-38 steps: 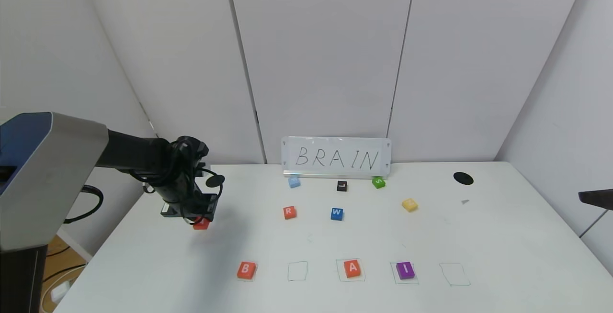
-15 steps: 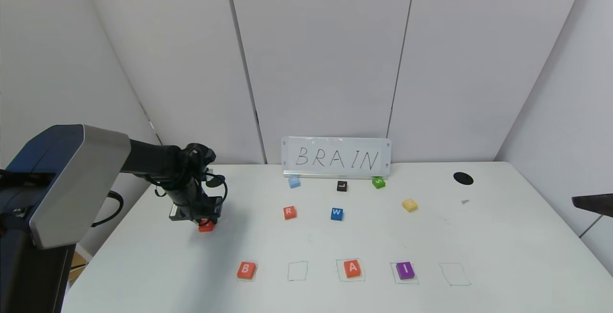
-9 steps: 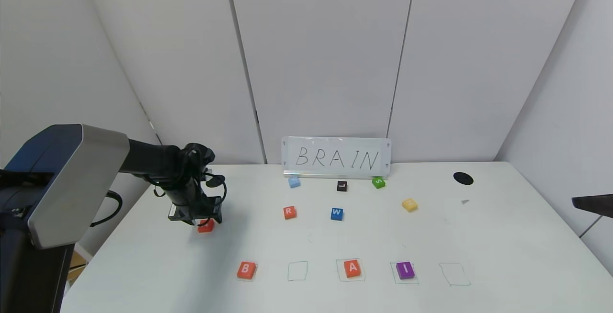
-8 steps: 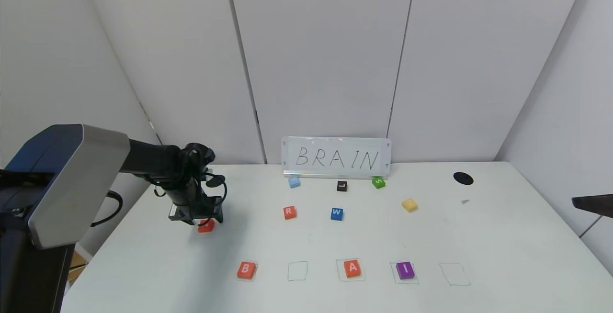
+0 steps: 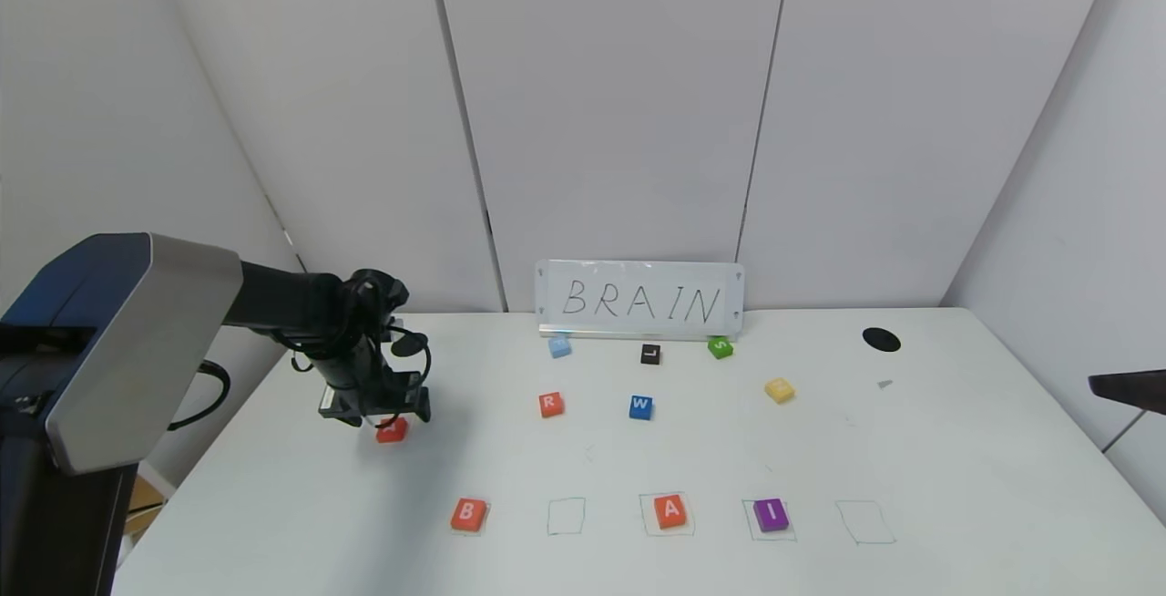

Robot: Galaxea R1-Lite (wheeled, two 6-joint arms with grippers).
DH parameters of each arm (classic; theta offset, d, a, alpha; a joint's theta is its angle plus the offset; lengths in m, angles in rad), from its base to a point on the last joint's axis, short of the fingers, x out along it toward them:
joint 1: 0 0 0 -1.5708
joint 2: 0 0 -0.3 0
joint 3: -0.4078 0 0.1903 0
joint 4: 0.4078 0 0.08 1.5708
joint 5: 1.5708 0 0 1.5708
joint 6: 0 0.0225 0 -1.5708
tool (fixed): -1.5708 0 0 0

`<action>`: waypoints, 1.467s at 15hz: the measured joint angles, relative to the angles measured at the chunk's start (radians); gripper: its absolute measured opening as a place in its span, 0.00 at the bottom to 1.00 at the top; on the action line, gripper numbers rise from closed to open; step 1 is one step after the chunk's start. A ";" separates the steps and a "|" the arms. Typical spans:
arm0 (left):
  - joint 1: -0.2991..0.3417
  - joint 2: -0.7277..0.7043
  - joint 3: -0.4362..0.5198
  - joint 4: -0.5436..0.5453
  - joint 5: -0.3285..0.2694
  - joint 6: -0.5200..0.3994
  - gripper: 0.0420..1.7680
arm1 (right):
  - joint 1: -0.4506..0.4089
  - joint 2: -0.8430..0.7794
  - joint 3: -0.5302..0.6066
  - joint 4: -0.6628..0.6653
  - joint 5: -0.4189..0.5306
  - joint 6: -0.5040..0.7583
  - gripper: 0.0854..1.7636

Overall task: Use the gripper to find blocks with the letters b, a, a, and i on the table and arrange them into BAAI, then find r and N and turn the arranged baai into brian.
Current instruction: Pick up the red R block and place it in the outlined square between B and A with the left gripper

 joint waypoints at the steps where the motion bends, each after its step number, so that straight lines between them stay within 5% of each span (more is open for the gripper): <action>1: 0.000 -0.003 0.001 0.001 -0.001 -0.001 0.87 | 0.000 -0.001 0.000 0.000 0.000 0.000 0.97; 6: -0.015 -0.048 -0.017 0.095 0.004 -0.033 0.92 | 0.000 -0.003 0.000 0.000 0.000 0.000 0.97; 12: -0.074 -0.103 -0.179 0.321 -0.010 -0.210 0.95 | 0.008 -0.010 0.001 0.002 0.001 0.000 0.97; 16: -0.170 -0.097 -0.258 0.379 -0.011 -0.371 0.96 | 0.008 -0.015 0.001 0.002 0.001 0.000 0.97; 22: -0.307 -0.098 -0.267 0.376 -0.012 -0.478 0.96 | 0.015 -0.020 0.006 0.001 0.001 -0.001 0.97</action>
